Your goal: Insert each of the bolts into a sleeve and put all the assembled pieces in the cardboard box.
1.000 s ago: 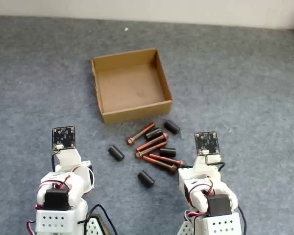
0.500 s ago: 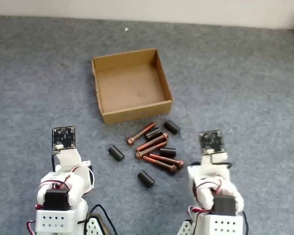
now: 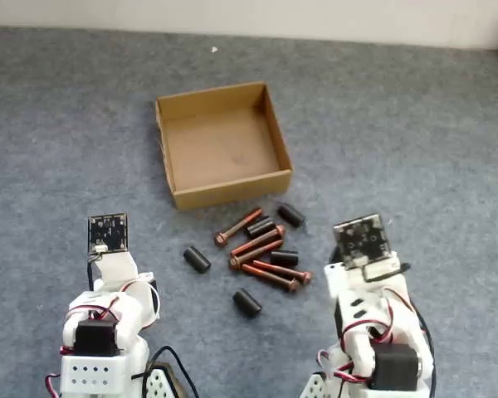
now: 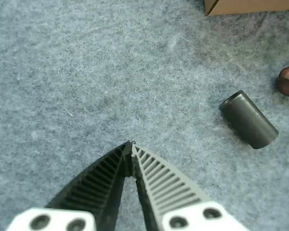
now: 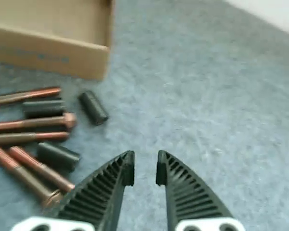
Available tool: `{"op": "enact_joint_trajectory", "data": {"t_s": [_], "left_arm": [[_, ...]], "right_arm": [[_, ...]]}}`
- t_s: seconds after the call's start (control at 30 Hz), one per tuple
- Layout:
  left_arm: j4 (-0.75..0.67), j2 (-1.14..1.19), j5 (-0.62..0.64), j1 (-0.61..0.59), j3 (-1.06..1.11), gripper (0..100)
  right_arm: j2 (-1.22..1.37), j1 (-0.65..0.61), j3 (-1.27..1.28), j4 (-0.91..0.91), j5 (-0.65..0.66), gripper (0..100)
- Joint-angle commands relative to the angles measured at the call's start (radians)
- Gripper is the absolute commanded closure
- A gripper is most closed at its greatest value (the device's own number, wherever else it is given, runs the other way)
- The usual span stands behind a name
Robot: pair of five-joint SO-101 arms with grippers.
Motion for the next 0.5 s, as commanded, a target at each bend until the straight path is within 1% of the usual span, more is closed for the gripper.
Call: {"op": "enact_joint_trajectory", "data": {"t_s": [0.0,0.17,0.37,0.47], "left_arm": [[0.006,-0.004,-0.009,-0.005,0.021,99],[0.006,-0.004,-0.009,-0.005,0.021,99],[0.006,-0.004,-0.009,-0.005,0.021,99],[0.006,-0.004,-0.009,-0.005,0.021,99]], "right_arm": [[0.231,-0.096,-0.15,-0.004,0.003,90.2],[0.616,-0.139,-0.351,-0.004,0.002,83.7],[1.059,-0.232,-0.572,-0.007,0.002,83.2],[1.242,-0.251,-0.661,-0.058,0.006,83.2]]}}
